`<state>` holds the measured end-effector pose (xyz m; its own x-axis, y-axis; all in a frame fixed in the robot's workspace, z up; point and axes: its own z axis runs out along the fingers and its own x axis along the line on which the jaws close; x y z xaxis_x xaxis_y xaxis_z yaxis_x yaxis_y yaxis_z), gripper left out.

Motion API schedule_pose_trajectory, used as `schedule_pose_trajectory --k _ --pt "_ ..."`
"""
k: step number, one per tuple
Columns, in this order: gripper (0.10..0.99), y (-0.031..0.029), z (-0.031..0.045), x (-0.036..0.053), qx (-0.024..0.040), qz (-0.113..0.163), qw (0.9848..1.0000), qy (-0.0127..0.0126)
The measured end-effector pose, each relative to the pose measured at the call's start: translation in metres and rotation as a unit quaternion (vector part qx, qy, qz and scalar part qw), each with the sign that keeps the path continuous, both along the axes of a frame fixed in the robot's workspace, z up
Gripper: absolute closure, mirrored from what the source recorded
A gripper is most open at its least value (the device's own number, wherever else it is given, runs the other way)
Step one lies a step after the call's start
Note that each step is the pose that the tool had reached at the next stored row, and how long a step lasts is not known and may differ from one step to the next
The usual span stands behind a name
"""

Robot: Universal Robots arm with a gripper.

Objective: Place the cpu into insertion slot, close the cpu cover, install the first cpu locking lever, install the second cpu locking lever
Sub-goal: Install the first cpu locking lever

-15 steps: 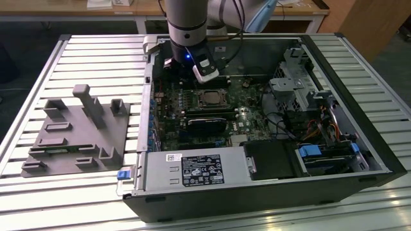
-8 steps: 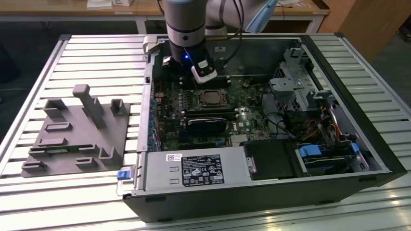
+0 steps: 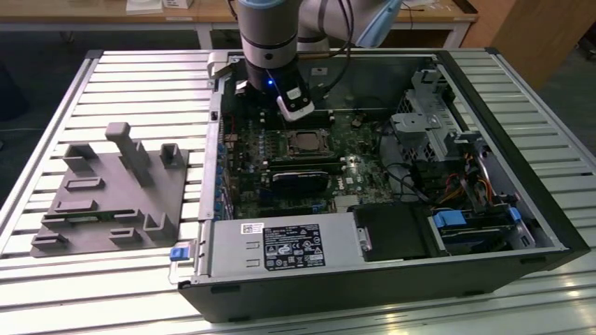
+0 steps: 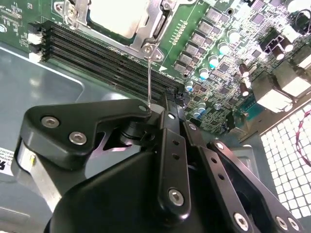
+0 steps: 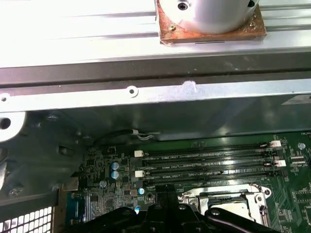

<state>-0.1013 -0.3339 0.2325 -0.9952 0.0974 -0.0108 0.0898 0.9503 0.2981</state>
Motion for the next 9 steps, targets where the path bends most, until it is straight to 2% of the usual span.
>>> schedule_pose_trajectory --k 1,3,4,9 --pt "0.980 -0.0001 0.0000 0.0000 0.0007 0.000 1.0000 0.0000" --pt "0.980 -0.0001 0.0000 0.0000 0.0099 0.000 1.0000 0.0001" --pt "0.980 -0.0001 0.0000 0.0000 0.0124 0.000 0.9999 0.0000" --pt "0.980 -0.0001 0.0000 0.0011 0.0126 0.000 0.9999 0.0000"
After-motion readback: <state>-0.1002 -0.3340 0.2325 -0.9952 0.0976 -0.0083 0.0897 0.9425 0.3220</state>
